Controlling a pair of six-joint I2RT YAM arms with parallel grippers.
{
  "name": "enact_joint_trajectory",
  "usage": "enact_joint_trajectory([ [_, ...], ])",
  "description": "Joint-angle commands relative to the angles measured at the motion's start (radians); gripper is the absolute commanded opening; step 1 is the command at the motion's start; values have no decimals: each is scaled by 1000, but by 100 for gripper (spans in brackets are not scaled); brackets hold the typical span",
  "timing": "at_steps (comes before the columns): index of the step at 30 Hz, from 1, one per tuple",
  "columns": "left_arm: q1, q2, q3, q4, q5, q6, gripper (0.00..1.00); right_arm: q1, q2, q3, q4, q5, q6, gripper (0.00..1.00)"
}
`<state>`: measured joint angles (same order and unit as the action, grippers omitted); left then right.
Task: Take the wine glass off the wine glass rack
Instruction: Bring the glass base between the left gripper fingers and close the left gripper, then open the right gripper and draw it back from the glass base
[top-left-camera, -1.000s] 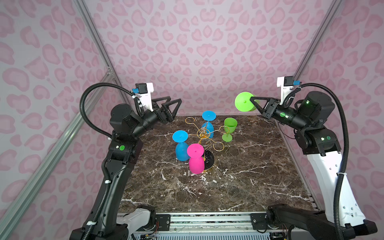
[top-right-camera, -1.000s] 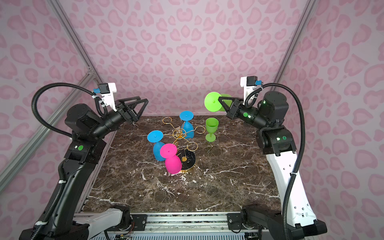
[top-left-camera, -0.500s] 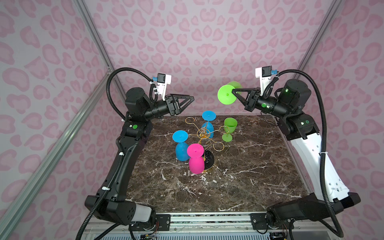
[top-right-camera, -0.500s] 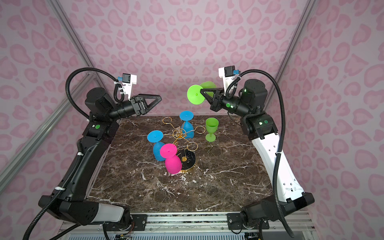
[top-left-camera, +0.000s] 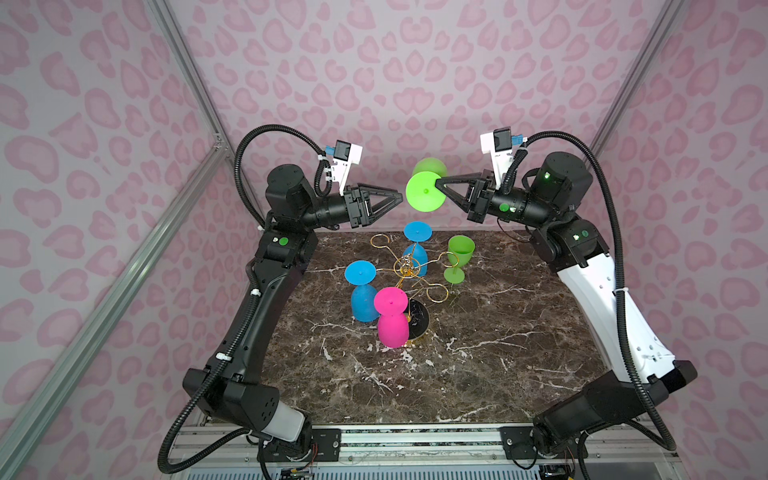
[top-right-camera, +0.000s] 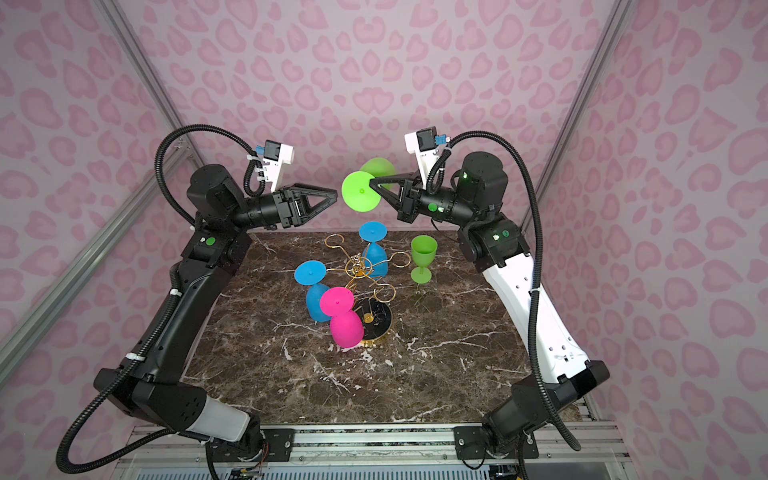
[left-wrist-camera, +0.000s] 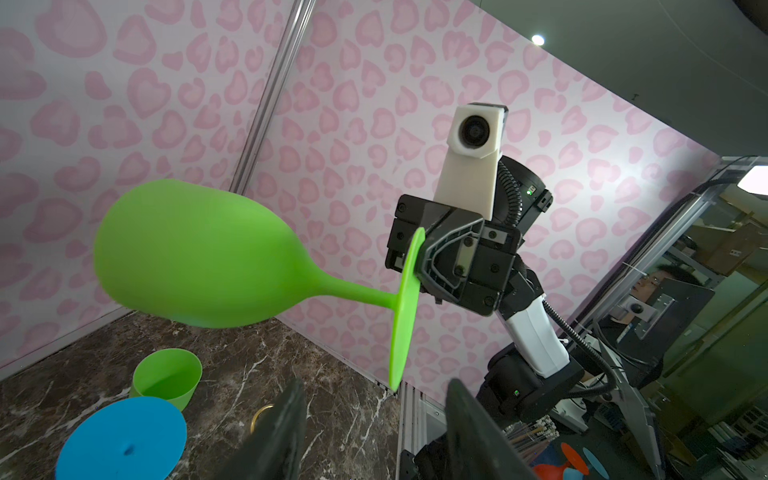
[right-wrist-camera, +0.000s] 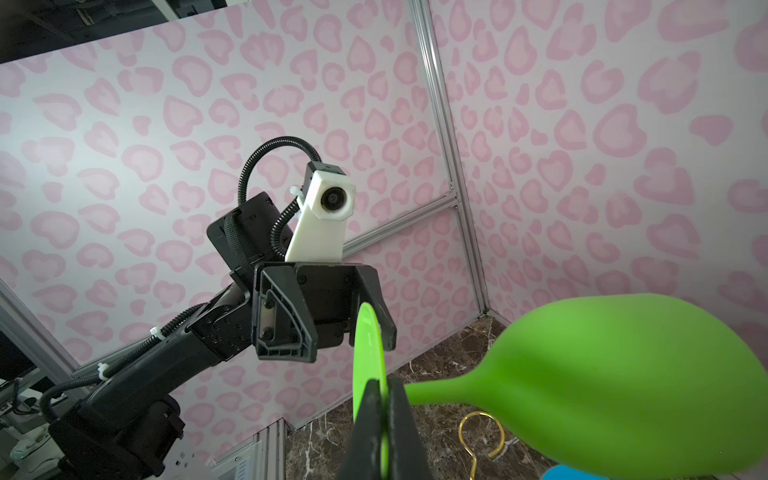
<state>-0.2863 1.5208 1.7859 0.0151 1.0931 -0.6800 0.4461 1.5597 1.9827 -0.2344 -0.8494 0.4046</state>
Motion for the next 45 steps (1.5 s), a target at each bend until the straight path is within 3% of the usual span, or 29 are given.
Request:
enact_joint_trajectory([
  [1, -5, 10, 21, 32, 13, 0, 55, 11, 9, 10, 53, -28, 18, 0],
  [12, -18, 2, 29, 33, 25, -4, 51, 57, 49, 26, 55, -11, 19, 0],
  [23, -31, 9, 32, 46, 24, -19, 37, 82, 77, 42, 70, 22, 19, 0],
  [27, -34, 10, 37, 54, 16, -31, 16, 87, 82, 41, 75, 29, 19, 0],
  [31, -34, 10, 41, 64, 10, -47, 5, 89, 83, 42, 75, 30, 19, 0],
  [34, -35, 9, 48, 74, -8, -66, 4, 89, 76, 41, 51, 33, -4, 0],
  [38, -34, 9, 62, 93, -46, -111, 4, 86, -1, -17, -14, 113, -92, 33],
  [42, -34, 10, 76, 100, -89, -155, 4, 76, -126, -154, -37, 239, -198, 53],
  [45, -32, 19, 87, 98, -134, -195, 4, 74, -221, -290, -6, 350, -279, 75],
])
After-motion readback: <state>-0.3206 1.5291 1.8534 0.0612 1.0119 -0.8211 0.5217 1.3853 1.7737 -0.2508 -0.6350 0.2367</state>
